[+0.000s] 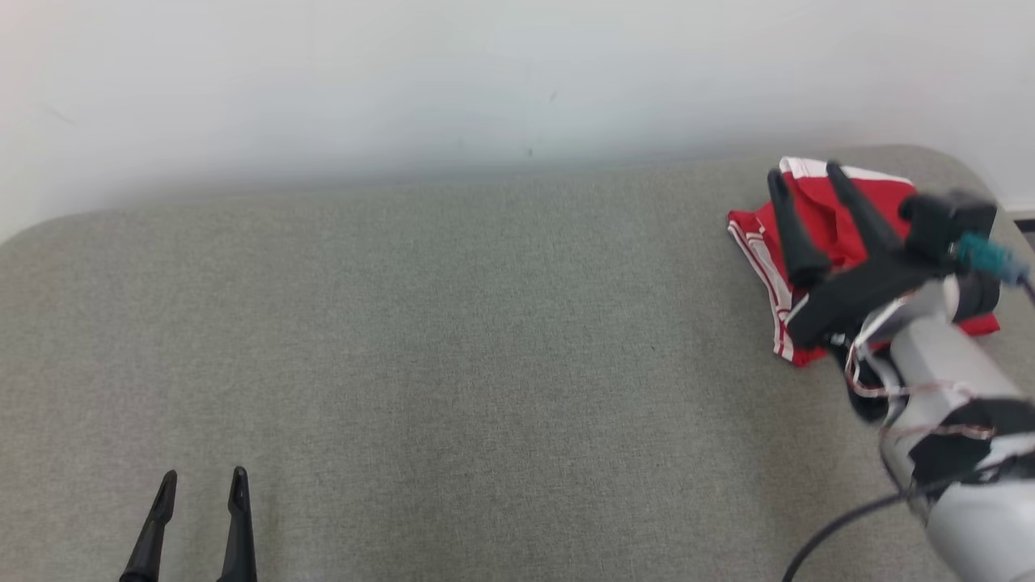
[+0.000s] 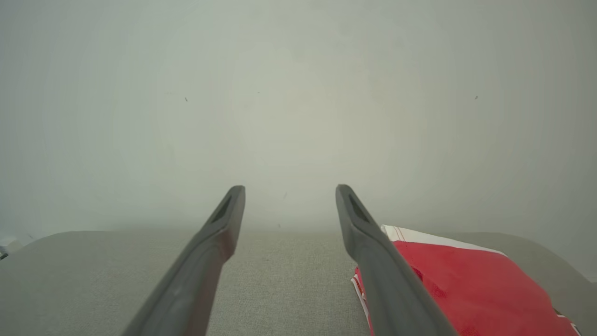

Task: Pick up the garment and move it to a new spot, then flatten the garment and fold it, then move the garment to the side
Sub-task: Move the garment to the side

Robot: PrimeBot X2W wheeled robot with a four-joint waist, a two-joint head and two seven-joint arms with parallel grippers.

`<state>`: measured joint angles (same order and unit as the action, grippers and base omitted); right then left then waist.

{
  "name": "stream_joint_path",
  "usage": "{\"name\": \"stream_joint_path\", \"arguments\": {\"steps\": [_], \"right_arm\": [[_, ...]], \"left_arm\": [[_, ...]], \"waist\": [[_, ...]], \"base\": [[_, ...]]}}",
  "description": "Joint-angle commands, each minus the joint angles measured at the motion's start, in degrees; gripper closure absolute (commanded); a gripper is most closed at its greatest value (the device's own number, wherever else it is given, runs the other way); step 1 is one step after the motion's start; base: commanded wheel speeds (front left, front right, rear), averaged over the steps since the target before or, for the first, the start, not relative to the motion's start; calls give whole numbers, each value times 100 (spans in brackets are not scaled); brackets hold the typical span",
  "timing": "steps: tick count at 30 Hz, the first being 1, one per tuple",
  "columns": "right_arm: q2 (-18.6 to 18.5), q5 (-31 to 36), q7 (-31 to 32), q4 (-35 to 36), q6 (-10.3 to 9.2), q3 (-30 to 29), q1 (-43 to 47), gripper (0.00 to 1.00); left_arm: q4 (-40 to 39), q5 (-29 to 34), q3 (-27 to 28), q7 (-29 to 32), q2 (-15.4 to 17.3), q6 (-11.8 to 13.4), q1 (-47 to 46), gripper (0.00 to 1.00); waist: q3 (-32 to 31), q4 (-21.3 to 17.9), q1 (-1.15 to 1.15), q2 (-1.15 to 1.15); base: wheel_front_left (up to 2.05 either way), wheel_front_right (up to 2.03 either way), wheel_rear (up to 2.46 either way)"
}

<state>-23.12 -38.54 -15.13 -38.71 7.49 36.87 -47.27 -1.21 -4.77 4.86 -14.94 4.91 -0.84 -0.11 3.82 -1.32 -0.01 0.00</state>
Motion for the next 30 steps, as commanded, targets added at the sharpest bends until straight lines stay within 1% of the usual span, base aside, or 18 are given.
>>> {"name": "stream_joint_path", "arguments": {"steps": [1,8,11,12,21,30], "right_arm": [[86,160,-9,142,0,-181,299,0],[501,825,-8,693,0,-997,1258,0],[695,1123,-8,1066,0,-1343,1617,0],[695,1123,-8,1066,0,-1343,1617,0],[1103,2061,-9,1795,0,-1798,2623,0],[1379,2610,-9,2312,0,-2234,3433,0]], "left_arm": [[-9,0,28,-18,-12,27,97,0],[-4,2,62,-18,-45,37,187,0],[-40,-13,73,-18,-57,43,206,0],[-40,-13,73,-18,-57,43,206,0],[-76,-32,98,-18,-103,62,279,0],[-63,-5,143,-18,-133,86,347,0]], "waist": [[-153,51,1,0],[-309,40,1,0],[-352,31,1,0],[-352,31,1,0],[-395,36,1,0],[-491,81,1,0]], "base": [[0,0,0],[0,0,0],[0,0,0],[0,0,0],[0,0,0],[0,0,0]]}}
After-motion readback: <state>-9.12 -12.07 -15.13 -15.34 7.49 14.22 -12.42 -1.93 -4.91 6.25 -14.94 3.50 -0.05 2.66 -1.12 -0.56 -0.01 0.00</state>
